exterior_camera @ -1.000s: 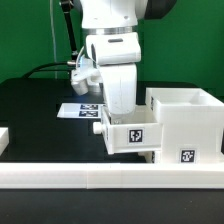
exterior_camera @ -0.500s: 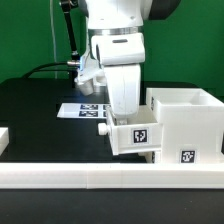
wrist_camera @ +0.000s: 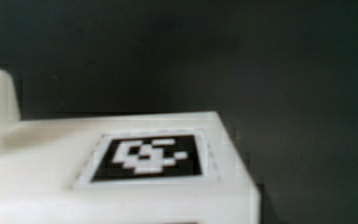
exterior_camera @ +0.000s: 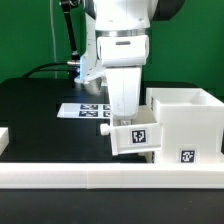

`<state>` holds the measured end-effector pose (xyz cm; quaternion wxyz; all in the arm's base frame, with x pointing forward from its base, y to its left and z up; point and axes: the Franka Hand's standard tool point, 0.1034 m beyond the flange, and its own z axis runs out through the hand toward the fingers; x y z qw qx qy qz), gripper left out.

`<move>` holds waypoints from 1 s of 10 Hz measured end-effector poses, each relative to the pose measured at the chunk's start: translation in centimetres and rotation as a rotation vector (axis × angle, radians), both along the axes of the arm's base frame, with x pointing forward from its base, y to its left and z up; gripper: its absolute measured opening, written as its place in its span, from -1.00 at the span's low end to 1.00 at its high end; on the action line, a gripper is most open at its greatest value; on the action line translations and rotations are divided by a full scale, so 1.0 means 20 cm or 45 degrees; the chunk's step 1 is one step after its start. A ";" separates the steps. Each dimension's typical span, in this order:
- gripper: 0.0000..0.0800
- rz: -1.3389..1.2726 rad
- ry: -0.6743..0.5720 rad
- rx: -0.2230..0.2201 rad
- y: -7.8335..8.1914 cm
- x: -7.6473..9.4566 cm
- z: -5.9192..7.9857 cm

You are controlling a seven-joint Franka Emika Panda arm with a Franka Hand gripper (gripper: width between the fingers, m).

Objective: Assemble drawer

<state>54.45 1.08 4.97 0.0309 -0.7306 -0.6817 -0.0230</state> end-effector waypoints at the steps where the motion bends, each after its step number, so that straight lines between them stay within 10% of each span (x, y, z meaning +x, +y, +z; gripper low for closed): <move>1: -0.89 0.042 -0.008 0.000 -0.02 0.00 0.00; 10: -0.89 0.035 -0.002 -0.031 0.01 0.00 0.00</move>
Offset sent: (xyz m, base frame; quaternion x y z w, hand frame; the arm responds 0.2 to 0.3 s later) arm 0.0000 0.0000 0.0000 0.0000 0.0000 0.0000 1.0000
